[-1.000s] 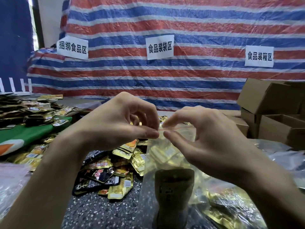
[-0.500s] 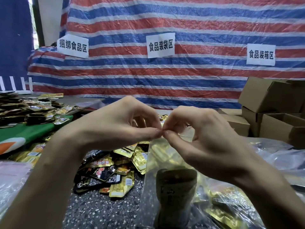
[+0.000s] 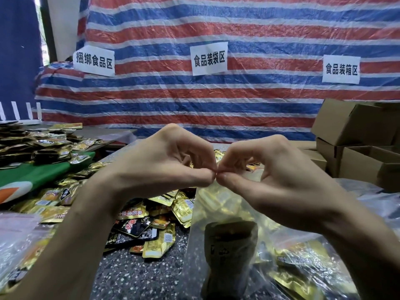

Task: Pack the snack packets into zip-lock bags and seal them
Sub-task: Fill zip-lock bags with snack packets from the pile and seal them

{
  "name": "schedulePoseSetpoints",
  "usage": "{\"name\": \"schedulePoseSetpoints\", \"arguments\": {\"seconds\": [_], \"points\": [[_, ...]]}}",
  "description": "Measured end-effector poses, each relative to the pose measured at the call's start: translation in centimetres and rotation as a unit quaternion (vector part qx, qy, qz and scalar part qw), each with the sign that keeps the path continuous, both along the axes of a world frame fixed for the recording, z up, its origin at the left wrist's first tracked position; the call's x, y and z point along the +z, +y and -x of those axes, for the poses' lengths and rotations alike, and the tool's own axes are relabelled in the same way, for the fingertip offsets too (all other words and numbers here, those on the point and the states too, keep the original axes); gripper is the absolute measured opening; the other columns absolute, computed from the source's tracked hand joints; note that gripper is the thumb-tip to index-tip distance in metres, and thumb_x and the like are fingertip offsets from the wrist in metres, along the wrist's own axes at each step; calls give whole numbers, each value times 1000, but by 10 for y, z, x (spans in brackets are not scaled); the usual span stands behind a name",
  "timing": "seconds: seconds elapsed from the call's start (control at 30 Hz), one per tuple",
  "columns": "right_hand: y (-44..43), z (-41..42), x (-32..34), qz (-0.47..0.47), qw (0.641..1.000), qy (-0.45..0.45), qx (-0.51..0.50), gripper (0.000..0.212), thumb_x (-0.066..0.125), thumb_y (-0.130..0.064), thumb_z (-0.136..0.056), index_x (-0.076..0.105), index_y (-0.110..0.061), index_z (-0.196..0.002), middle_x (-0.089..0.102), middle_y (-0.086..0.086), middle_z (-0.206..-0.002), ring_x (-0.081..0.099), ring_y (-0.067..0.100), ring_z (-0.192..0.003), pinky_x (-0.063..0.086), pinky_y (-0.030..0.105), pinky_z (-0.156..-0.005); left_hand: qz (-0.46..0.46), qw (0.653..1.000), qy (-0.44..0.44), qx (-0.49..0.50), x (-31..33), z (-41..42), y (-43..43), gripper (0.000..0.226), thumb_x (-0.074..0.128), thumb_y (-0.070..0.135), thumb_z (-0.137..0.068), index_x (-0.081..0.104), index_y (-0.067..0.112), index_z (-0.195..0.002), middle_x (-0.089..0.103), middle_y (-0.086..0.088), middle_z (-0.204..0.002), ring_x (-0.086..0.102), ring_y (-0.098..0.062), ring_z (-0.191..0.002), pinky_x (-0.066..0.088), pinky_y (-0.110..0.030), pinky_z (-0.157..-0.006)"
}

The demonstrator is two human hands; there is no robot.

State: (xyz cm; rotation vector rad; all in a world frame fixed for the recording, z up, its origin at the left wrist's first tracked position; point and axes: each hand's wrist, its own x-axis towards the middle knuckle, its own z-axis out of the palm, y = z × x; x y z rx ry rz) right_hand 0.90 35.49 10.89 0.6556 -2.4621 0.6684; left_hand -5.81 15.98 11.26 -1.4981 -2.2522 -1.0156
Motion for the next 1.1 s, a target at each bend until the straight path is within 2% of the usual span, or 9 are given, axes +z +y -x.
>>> {"name": "schedulePoseSetpoints", "arguments": {"seconds": [0.13, 0.23, 0.33, 0.4, 0.5, 0.63, 0.83, 0.97, 1.1], "points": [[2, 1, -1, 11, 1000, 23, 0, 4, 73, -32, -86, 76, -30, -84, 69, -13, -77, 63, 4, -79, 53, 41, -70, 21, 999, -39, -15, 1, 2, -1, 12, 71, 23, -86, 75, 13, -81, 66, -7, -70, 60, -22, -65, 48, -42, -60], [3, 3, 0, 8, 1000, 4, 13, 8, 72, -35, -85, 77, -30, -83, 70, -16, -76, 64, 1, -79, 53, 32, -72, 30, 997, -67, -39, 3, 2, -6, 16, 70, 24, -88, 76, 9, -86, 71, -3, -74, 67, -9, -68, 50, -19, -62], [7, 3, 4, -2, 999, -25, 23, 10, 69, -34, -83, 78, -29, -83, 71, -18, -77, 64, -1, -82, 50, 20, -72, 29, 997, -57, -34, 3, 4, -8, 16, 69, 23, -88, 75, 8, -85, 71, -2, -72, 67, -8, -68, 52, -19, -64], [12, 4, 7, -5, 999, -34, 14, 10, 71, -35, -82, 79, -29, -82, 72, -18, -78, 64, -2, -83, 48, 18, -74, 27, 998, -53, -22, 4, 6, -11, 13, 70, 23, -88, 75, 12, -82, 71, 0, -71, 66, -8, -67, 51, -18, -65], [19, 6, 9, 6, 999, -45, 5, 8, 75, -35, -81, 80, -30, -81, 74, -18, -79, 66, 0, -85, 48, 22, -78, 23, 999, -39, -6, 6, 9, -18, 9, 70, 22, -86, 75, 18, -79, 72, 5, -70, 68, -11, -68, 49, -15, -67], [25, 8, 10, 22, 998, -61, 0, 7, 77, -35, -79, 81, -29, -78, 75, -13, -80, 67, 6, -86, 51, 34, -87, 9, 1000, -26, 7, 5, 14, -27, 10, 72, 24, -86, 76, 18, -79, 72, 1, -70, 69, -16, -68, 53, -22, -67], [39, 10, 13, 30, 993, -113, -11, 8, 79, -32, -79, 80, -26, -74, 76, -6, -77, 69, 10, -76, 56, 37, -79, -5, 999, -46, 18, 2, 21, -37, 11, 73, 25, -84, 79, 16, -83, 75, -2, -75, 71, -18, -71, 56, -22, -68], [54, 9, 18, 46, 987, -151, -27, 22, 76, -44, -66, 80, -24, -75, 77, -7, -80, 71, 8, -78, 56, 37, -83, -30, 998, -56, 26, 3, 23, -42, 17, 71, 23, -78, 79, 9, -83, 75, -7, -74, 71, -18, -70, 54, -19, -65], [62, 8, 19, 52, 982, -181, -26, 28, 76, -43, -63, 81, -22, -81, 78, -6, -84, 72, 9, -82, 55, 44, -91, -44, 996, -69, 26, 3, 24, -45, 13, 72, 18, -77, 79, 8, -81, 74, -9, -74, 70, -20, -69, 52, -18, -64]]}}
